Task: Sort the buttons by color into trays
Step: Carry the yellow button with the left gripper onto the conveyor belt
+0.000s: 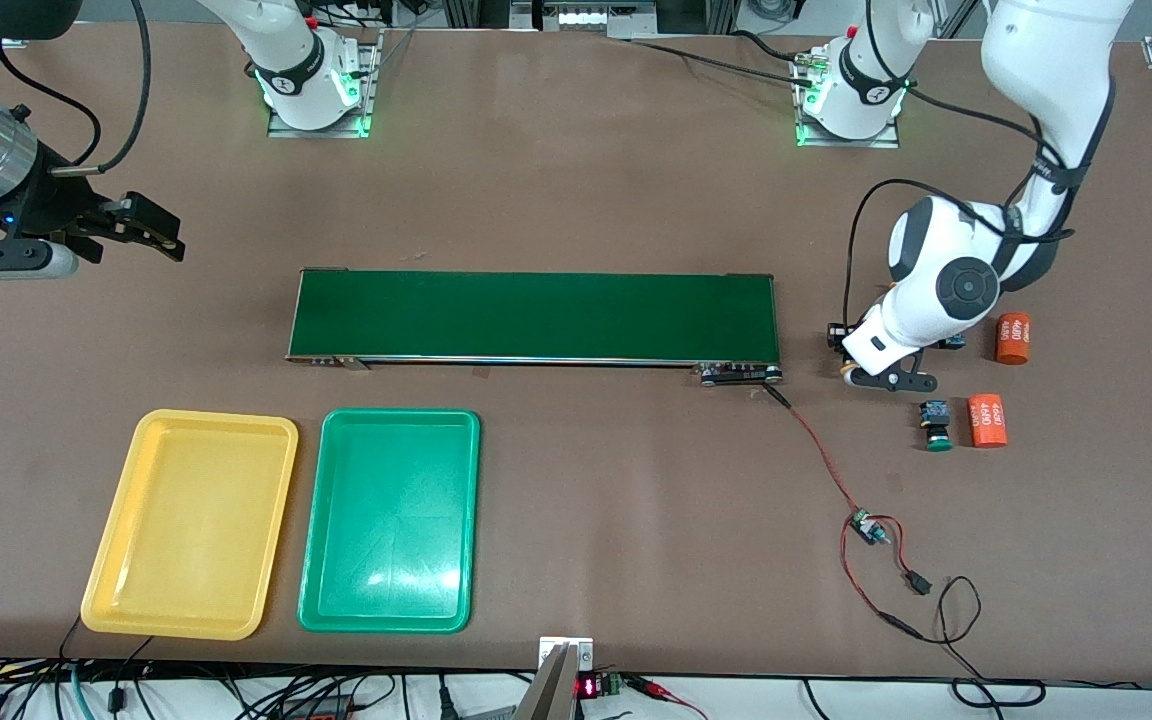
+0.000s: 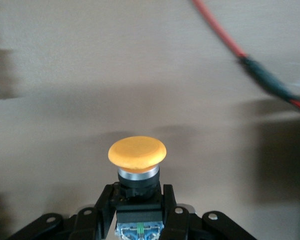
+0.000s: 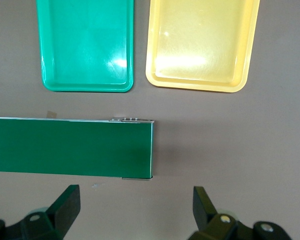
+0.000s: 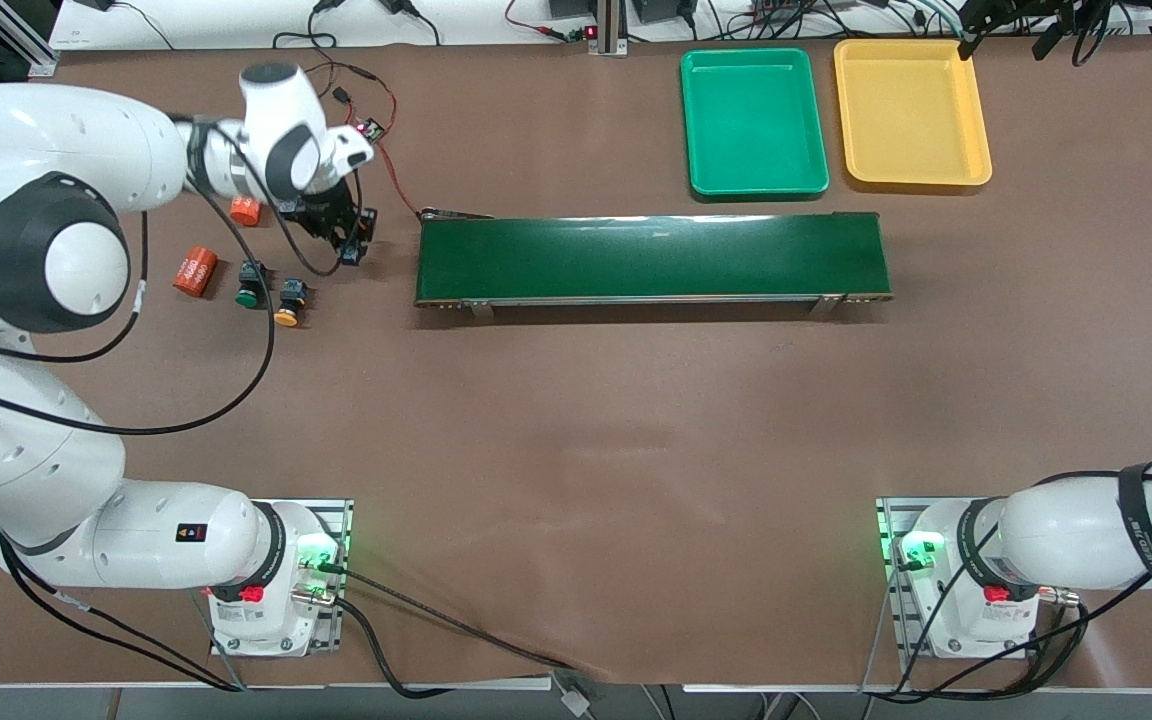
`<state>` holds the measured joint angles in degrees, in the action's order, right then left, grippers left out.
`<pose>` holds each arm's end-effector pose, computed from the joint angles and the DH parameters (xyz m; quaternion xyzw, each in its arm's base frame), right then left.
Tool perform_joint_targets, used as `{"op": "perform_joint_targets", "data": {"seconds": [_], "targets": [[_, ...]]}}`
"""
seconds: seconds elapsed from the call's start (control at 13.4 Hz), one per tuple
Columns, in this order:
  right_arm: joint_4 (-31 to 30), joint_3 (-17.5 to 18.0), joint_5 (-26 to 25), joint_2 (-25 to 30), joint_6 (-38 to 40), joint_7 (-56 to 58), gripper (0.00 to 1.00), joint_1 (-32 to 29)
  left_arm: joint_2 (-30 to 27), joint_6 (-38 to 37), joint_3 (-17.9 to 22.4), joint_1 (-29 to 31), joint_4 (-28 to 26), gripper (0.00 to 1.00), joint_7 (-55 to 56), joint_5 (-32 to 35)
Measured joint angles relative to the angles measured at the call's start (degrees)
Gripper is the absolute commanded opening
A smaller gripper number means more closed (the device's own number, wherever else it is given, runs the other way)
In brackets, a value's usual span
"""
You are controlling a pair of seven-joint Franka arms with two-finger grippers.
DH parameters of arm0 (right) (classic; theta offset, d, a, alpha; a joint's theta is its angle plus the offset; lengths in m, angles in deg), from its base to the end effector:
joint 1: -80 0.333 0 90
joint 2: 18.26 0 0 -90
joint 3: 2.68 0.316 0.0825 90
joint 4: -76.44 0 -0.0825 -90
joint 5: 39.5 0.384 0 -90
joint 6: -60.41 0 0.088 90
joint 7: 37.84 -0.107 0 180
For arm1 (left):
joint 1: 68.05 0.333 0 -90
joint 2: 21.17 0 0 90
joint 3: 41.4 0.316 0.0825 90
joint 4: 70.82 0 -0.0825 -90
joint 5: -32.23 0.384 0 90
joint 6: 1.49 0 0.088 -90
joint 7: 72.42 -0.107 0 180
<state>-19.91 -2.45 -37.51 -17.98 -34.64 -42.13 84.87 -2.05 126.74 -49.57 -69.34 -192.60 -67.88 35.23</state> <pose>0.5551 0.0530 0.5823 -0.9998 -0.0054 0.0103 0.0165 0.5431 -0.0891 0.2367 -0.9923 0.0597 0.1081 0.0083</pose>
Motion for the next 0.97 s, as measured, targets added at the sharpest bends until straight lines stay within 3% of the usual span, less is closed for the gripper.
{"op": "perform_joint_targets", "data": {"seconds": [0.15,0.22,0.37,0.67,0.75,0.82,0.9,0.97], "targets": [[0.0,0.0,0.0,-0.1,-0.1,0.0,1.0,0.0,-1.7,-17.3,-5.2,-2.4,10.5,0.14,4.4,-0.2],[0.0,0.0,0.0,-0.1,-0.2,0.0,1.0,0.0,-1.5,-21.9,-6.7,-4.6,14.7,0.14,8.3,-0.4],[0.0,0.0,0.0,-0.3,-0.3,0.0,1.0,0.0,0.2,-23.4,-7.4,-9.7,18.0,0.13,12.7,-2.8],[0.0,0.0,0.0,-0.4,-0.4,0.0,1.0,0.0,7.1,-19.2,-7.5,-15.0,18.3,0.14,16.0,-5.9],[0.0,0.0,0.0,-0.4,-0.4,0.0,1.0,0.0,8.2,-18.4,-7.5,-15.1,18.3,0.25,16.5,-5.9],[0.0,0.0,0.0,-0.4,-0.4,0.0,1.0,0.0,9.1,-17.5,-7.4,-15.1,18.1,0.54,16.6,-5.9],[0.0,0.0,0.0,-0.4,-0.4,0.0,1.0,0.0,9.8,-16.9,-7.2,-15.1,18.1,1.0,16.7,-5.9],[0.0,0.0,0.0,-0.4,-0.4,-0.1,1.0,0.0,10.2,-16.7,-7.1,-15.1,18.1,1.0,17.0,-5.9]]}}
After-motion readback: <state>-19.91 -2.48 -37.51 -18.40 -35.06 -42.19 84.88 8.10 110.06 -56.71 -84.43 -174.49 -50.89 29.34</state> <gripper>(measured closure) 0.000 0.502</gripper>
